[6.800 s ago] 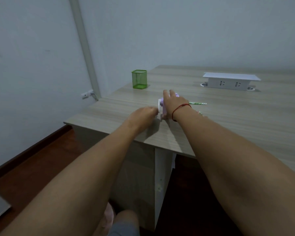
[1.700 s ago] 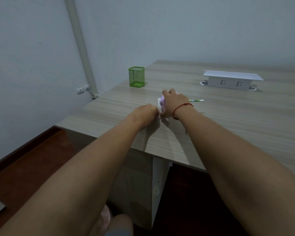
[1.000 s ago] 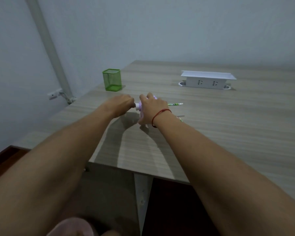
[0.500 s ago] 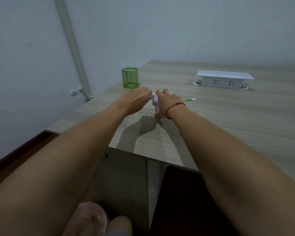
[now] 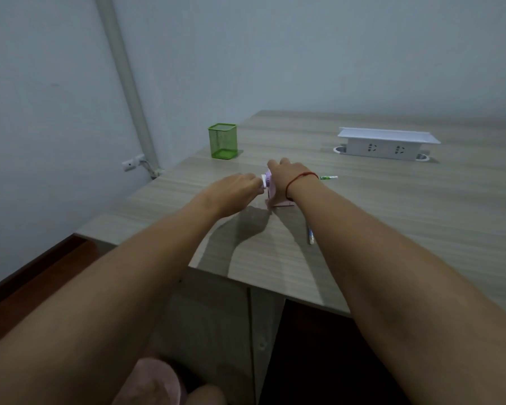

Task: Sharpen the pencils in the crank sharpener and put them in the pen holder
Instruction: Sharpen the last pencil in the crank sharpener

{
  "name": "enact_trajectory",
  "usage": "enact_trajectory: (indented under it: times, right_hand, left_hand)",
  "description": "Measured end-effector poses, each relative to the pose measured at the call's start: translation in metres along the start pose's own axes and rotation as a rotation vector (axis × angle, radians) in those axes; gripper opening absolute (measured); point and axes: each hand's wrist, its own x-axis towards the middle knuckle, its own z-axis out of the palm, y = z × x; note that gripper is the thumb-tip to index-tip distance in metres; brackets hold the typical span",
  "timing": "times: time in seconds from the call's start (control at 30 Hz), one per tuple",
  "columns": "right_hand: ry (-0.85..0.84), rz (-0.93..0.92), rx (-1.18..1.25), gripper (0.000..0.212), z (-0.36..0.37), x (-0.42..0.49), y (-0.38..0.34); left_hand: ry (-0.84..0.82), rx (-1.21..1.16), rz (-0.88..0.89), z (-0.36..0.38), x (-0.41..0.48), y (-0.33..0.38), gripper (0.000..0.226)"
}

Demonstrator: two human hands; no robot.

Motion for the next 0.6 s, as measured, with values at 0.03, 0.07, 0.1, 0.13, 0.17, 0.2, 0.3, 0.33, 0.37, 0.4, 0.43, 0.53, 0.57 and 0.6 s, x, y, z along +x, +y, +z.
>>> enact_trajectory:
  times: [0.03, 0.07, 0.1, 0.13, 0.17, 0.2, 0.3, 0.33, 0.37, 0.4, 0.43, 0.53, 0.57, 0.6]
  right_hand:
    - [0.025, -0.006, 0.010, 0.081, 0.002, -0.001, 0.001]
    - [0.053, -0.012, 0.026, 0.076, 0.005, -0.002, 0.002]
    - [0.080, -0.017, 0.044, 0.071, 0.007, -0.005, 0.002]
    - [0.104, -0.022, 0.054, 0.067, 0.009, -0.006, 0.002]
    - [0.115, -0.027, 0.051, 0.064, 0.008, -0.008, 0.002]
    - [0.110, -0.033, 0.041, 0.062, 0.006, -0.010, 0.000]
    - [0.038, -0.058, 0.014, 0.058, -0.005, -0.015, -0.008]
    - [0.020, -0.073, 0.009, 0.056, -0.007, -0.019, -0.012]
    - [0.017, -0.086, 0.008, 0.053, -0.009, -0.022, -0.015]
    - [0.030, -0.100, 0.017, 0.051, -0.008, -0.026, -0.018]
    - [0.049, -0.110, 0.031, 0.050, -0.006, -0.030, -0.020]
    - [0.094, -0.123, 0.071, 0.066, 0.005, -0.040, -0.027]
    - [0.102, -0.116, 0.080, 0.071, 0.009, -0.042, -0.029]
    - [0.113, -0.104, 0.085, 0.073, 0.013, -0.042, -0.031]
  left_hand:
    - [-0.011, 0.005, -0.010, -0.002, 0.001, 0.001, 0.025]
    - [-0.026, 0.015, -0.021, -0.004, 0.002, 0.001, 0.025]
    - [-0.040, 0.023, -0.023, -0.005, 0.001, 0.002, 0.024]
    - [-0.053, 0.037, -0.019, -0.006, 0.000, 0.001, 0.022]
    - [-0.053, 0.056, -0.007, -0.006, -0.002, 0.000, 0.021]
    - [-0.048, 0.076, 0.006, -0.007, -0.005, -0.001, 0.020]
    - [-0.011, 0.087, 0.040, -0.015, -0.017, -0.006, 0.022]
    - [-0.001, 0.083, 0.045, -0.018, -0.022, -0.007, 0.022]
    - [0.016, 0.078, 0.050, -0.021, -0.027, -0.008, 0.023]
    - [0.028, 0.072, 0.048, -0.023, -0.032, -0.009, 0.024]
    - [0.039, 0.071, 0.050, -0.024, -0.037, -0.009, 0.025]
    - [0.036, 0.053, 0.054, -0.020, -0.050, -0.004, 0.026]
    - [0.031, 0.036, 0.042, -0.018, -0.053, -0.002, 0.025]
    - [0.029, 0.018, 0.024, -0.016, -0.055, 0.000, 0.026]
